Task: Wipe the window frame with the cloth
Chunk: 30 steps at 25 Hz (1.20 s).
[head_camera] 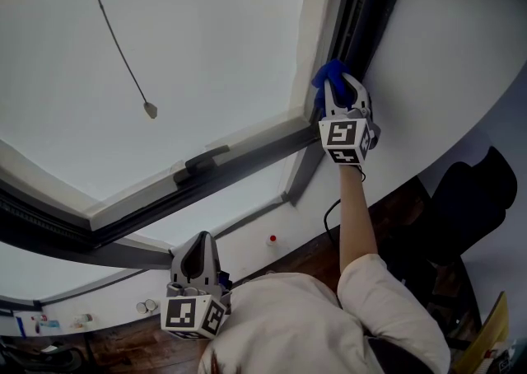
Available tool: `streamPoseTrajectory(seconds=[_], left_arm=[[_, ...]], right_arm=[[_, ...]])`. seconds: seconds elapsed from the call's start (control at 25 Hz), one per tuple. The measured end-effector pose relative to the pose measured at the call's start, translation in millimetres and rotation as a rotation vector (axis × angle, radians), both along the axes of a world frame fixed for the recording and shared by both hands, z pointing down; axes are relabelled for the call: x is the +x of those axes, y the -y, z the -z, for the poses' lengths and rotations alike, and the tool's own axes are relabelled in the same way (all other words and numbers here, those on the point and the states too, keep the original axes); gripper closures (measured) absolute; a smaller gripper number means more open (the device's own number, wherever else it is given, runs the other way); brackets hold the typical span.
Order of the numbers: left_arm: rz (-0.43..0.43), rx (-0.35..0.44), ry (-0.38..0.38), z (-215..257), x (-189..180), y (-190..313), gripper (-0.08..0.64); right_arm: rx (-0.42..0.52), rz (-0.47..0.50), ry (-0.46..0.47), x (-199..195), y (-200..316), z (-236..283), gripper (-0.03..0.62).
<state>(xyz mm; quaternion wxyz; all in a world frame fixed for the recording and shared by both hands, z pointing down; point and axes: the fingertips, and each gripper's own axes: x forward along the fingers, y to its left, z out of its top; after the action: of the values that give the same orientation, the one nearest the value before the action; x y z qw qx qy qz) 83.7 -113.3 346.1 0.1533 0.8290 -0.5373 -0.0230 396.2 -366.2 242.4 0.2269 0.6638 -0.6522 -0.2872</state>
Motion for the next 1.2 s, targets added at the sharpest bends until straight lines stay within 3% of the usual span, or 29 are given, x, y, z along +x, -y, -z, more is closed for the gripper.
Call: streamPoseTrajectory(seconds=[0.4, 1.2], left_arm=[[0.006, 0.006, 0.005, 1.3, 3.2, 0.5, 0.551], [0.058, -0.007, 0.022, 2.1, 11.3, -11.0, 0.551]], right_arm=[[-0.076, 0.003, -0.026, 0.3, -0.3, -40.9, 0.505], [-0.234, 0.03, 0.019, 3.0, -1.7, -122.6, 0.505]])
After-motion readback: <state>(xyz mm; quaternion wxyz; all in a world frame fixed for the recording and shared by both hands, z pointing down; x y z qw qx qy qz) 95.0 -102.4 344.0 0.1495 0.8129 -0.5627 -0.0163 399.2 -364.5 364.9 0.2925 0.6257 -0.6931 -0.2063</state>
